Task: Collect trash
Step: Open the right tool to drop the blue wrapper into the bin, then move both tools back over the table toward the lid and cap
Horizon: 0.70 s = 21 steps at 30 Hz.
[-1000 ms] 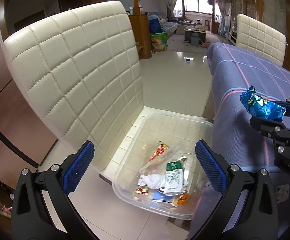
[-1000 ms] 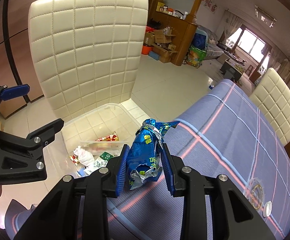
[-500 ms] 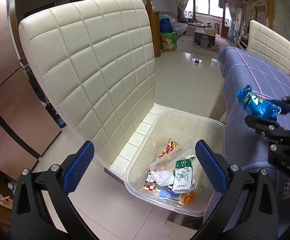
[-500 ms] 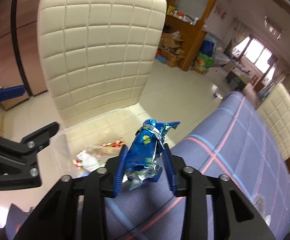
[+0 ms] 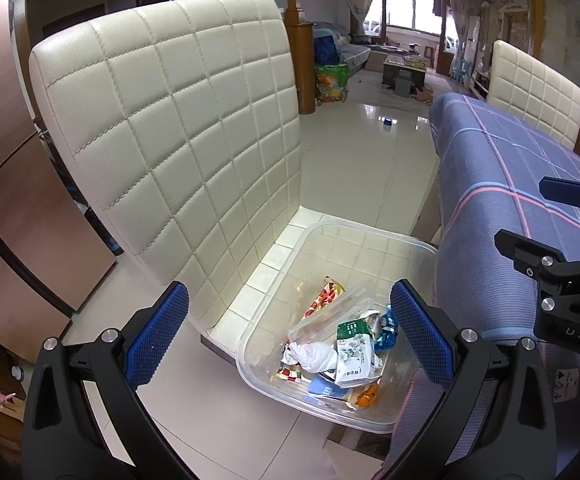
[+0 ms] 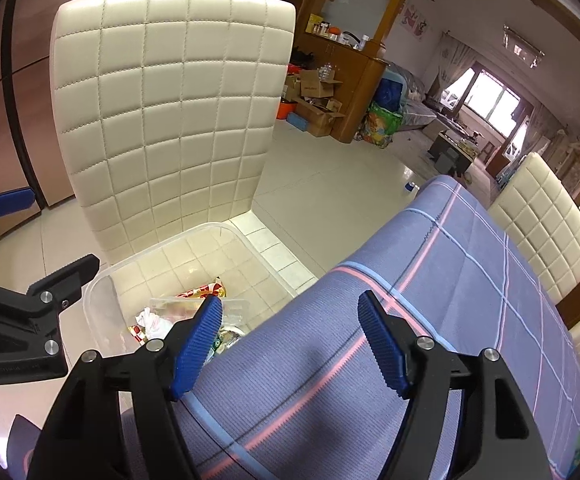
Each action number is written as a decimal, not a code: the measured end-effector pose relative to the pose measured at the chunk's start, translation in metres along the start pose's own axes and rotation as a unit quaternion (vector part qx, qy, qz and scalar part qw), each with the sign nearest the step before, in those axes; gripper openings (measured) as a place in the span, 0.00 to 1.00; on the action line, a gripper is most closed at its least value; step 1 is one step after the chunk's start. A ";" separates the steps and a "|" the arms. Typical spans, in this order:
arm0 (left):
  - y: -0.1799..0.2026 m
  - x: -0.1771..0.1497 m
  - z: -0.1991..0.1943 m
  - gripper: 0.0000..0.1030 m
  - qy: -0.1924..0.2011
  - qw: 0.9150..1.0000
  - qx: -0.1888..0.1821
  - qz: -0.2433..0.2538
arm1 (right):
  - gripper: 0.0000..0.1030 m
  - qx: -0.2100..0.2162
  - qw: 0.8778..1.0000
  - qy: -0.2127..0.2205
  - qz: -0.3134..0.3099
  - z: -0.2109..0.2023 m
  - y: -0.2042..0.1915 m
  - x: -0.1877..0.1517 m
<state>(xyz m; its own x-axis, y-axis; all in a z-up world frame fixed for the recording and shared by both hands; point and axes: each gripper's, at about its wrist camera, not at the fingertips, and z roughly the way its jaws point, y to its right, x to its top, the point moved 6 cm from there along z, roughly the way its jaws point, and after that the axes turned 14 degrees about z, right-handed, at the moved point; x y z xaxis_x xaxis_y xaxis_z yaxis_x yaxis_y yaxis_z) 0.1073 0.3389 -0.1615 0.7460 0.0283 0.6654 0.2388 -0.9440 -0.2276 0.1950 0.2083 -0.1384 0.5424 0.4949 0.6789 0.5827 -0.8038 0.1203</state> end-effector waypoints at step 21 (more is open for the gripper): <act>0.112 0.038 -0.045 0.97 0.030 0.994 -0.064 0.083 | 0.67 -0.065 0.993 0.009 0.095 -0.051 0.126 -0.047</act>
<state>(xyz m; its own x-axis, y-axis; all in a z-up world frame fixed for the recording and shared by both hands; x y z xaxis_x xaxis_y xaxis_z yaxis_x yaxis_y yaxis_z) 0.1340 0.2196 -0.1298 0.7291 -0.1481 0.6682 0.0314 -0.9680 -0.2488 0.2114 0.0670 -0.1180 0.6241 0.3243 0.7109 0.3862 -0.9189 0.0801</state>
